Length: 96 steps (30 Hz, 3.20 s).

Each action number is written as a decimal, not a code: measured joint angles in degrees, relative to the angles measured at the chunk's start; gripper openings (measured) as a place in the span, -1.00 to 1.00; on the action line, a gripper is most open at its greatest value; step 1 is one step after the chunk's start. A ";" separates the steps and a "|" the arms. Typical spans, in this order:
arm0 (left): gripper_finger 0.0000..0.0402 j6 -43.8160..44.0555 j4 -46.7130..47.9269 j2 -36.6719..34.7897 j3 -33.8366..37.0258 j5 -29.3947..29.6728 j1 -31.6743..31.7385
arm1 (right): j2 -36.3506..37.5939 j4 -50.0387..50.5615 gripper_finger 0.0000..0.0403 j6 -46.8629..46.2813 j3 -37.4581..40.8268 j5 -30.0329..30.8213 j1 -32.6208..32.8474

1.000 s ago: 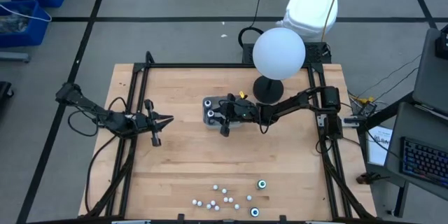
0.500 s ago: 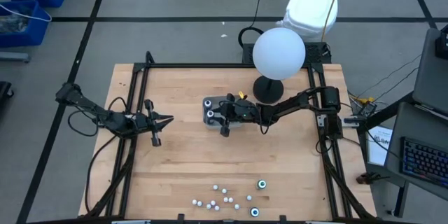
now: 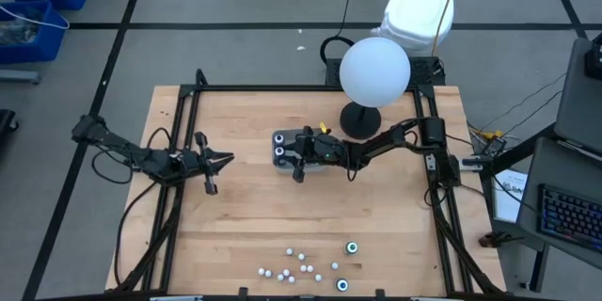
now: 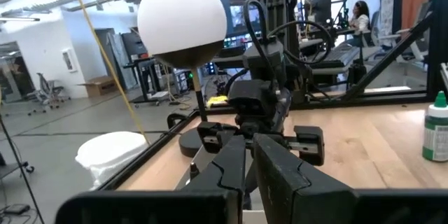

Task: Pick & Place food coloring
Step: Put the large violet food coloring bottle into the gray bin, then adjust the gray bin

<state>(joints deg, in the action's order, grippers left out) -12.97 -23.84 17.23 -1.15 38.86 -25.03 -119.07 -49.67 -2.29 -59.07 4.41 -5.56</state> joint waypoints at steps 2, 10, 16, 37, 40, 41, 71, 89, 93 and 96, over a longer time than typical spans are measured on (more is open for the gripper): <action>-0.80 0.55 -0.01 0.00 0.00 -0.25 0.16 | -0.01 -0.28 -0.42 0.22 0.00 0.00 0.00; -0.80 1.51 0.08 0.00 0.00 -0.34 0.38 | -0.13 -0.35 -0.27 -0.50 0.13 0.02 0.02; -0.80 2.00 0.31 0.00 0.00 -0.34 0.38 | -0.17 -1.56 -0.01 -0.58 0.13 0.00 0.02; -0.80 7.61 10.46 1.59 0.04 -12.71 0.44 | 17.24 22.58 0.04 10.45 1.05 8.20 0.87; -0.82 8.23 10.39 4.67 0.04 -13.52 1.04 | 21.26 27.19 -0.07 12.03 2.51 12.19 0.81; -0.86 8.24 10.13 6.16 0.04 -13.57 1.33 | 22.42 27.74 -0.13 12.27 3.27 13.27 0.78; -0.96 4.34 -18.28 57.88 -10.12 -37.36 16.33 | 30.36 33.69 -1.00 10.28 13.62 13.35 -9.97; -0.95 4.11 -17.88 73.57 -19.85 -37.32 22.55 | 30.34 35.53 -1.00 10.89 13.60 6.82 -12.48; -0.95 4.62 -17.68 73.57 -19.85 -37.30 23.39 | 29.12 33.96 -1.00 10.91 14.02 4.08 -12.52; -0.95 4.68 -17.60 73.57 -19.85 -37.28 23.98 | 27.20 32.88 -1.00 11.00 14.01 4.28 -12.52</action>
<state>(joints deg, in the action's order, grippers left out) -8.29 -41.45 90.80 -20.99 1.58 -1.05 -91.87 -16.79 8.71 -45.06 8.69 -18.09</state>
